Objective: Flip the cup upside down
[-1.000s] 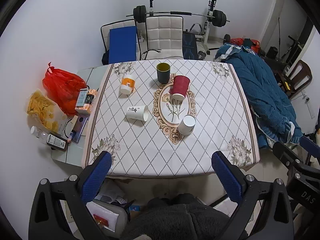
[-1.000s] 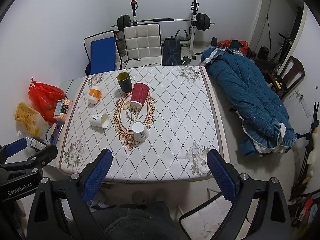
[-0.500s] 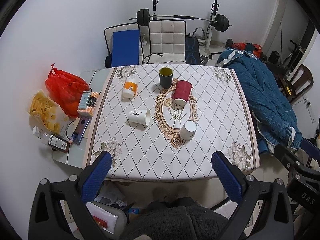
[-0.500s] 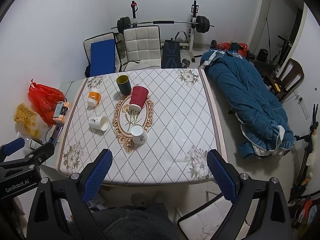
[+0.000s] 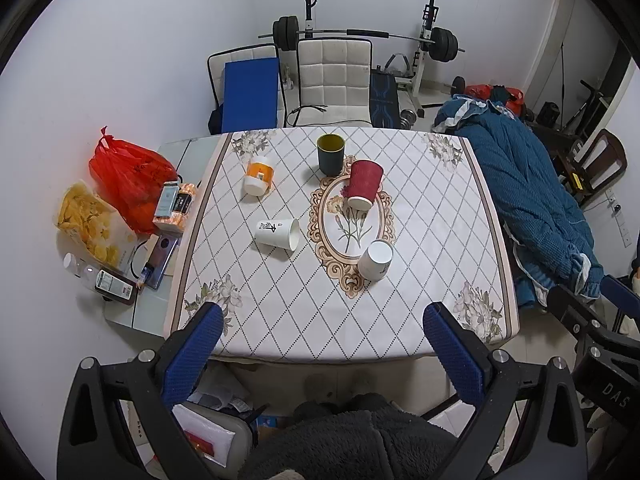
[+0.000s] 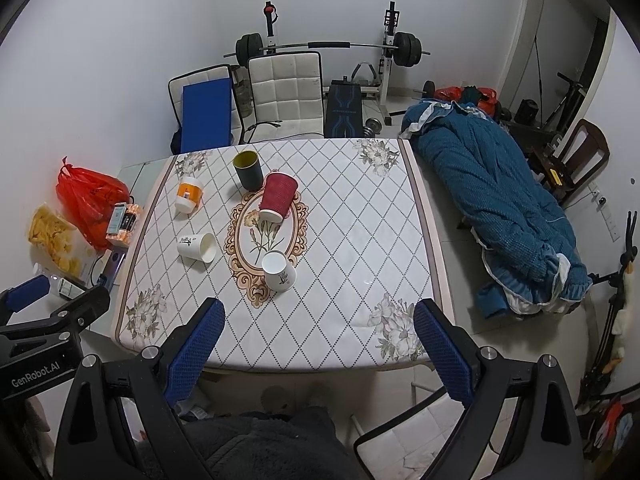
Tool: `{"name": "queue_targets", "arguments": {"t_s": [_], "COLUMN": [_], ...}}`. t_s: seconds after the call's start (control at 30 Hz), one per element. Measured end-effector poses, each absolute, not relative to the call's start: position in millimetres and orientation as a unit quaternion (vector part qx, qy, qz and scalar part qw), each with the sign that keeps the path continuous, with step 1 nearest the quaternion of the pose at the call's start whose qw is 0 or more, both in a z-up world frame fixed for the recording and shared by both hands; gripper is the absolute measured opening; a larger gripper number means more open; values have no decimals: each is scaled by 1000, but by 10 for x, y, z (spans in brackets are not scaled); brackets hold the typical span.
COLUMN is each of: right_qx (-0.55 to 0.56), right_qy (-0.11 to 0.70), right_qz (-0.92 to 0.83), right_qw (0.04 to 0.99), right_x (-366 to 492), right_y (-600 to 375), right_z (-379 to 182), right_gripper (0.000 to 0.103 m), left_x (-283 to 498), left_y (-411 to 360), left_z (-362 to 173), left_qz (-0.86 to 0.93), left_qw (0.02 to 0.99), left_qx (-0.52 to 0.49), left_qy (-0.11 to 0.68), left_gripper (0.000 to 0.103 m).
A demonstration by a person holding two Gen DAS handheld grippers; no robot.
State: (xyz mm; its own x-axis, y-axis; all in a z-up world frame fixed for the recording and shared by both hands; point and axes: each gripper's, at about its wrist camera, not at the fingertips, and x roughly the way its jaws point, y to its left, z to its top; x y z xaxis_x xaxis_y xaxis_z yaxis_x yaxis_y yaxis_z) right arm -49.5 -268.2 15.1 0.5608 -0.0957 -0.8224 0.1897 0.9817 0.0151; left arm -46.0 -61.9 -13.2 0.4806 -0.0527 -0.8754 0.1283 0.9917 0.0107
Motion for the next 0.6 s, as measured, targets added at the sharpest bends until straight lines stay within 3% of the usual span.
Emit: {"name": "queue_targets", "arguments": {"t_s": [0.6], "right_qx": [51], "right_qy": [464], "right_qz": [-80], "right_qw": [881], "right_x": [-426], "right_y": [-2723], "right_z": [147], "right_gripper": [98], "left_x": [-423], "left_y": [-669], "left_z": [-155], "left_qz": [-50], "left_qw": [859], "left_qx": [37], "left_qy": [509], "left_gripper": [102]}}
